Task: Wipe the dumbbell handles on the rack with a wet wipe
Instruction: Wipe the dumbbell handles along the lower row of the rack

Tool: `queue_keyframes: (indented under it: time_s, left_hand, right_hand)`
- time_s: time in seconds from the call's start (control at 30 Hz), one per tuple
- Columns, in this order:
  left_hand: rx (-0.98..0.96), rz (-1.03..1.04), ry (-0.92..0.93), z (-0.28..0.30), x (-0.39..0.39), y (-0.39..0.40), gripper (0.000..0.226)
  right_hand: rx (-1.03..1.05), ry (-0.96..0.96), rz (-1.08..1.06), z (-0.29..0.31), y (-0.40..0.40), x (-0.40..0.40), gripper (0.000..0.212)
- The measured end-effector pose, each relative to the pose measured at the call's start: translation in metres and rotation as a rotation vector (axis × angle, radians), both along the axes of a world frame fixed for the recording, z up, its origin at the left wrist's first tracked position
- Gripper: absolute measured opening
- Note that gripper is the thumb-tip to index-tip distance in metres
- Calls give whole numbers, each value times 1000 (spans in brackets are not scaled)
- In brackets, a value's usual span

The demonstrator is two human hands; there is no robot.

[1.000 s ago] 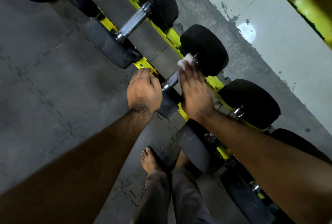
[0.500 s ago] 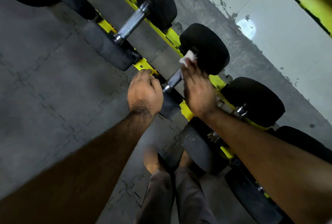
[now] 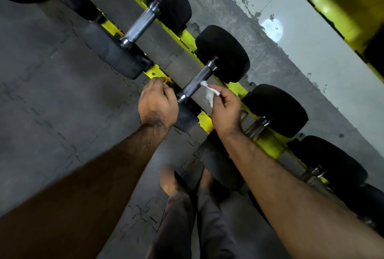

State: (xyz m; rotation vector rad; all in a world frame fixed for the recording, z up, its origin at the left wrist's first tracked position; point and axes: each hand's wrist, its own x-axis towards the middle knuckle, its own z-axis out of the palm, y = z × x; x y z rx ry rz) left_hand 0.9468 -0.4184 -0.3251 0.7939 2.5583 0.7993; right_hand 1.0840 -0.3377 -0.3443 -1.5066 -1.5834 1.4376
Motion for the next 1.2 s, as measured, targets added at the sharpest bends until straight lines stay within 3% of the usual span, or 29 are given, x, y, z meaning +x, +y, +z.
queue_keyframes:
  time_s: [0.13,0.23,0.33,0.5,0.63,0.83,0.97,1.1,1.2]
  left_hand:
    - [-2,-3,3,0,-1,0,40]
    - [4,-12,16,-1,-1,0,40]
    - [21,-7,18,-4,-2,-1,38]
    - [23,0,10,-6,-3,-2,36]
    - [22,-12,4,-7,-3,-2,41]
    - [7,-25,-7,-4,-3,-2,48]
    - [35,-19,-12,-7,-5,-1,49]
    - [44,-24,-4,-7,-5,-3,49]
    - [53,-26,-4,-8,-5,-2,48]
  right_hand:
    - [-497,143,-460,8,11,-12,36]
    - [-782,278,-595,7,29,-20,34]
    - [-821,331,-555,10,39,-39,21]
    - [-900,414,-483,10,49,-60,36]
    - [-940,551,-549,7,53,-72,40]
    - [-956,274,-237,12,36,-57,31]
    - [-974,447,-372,6,54,-60,35]
    - [-1067,318,-103,19,21,-47,32]
    - [-1089,496,-291,11,44,-52,31]
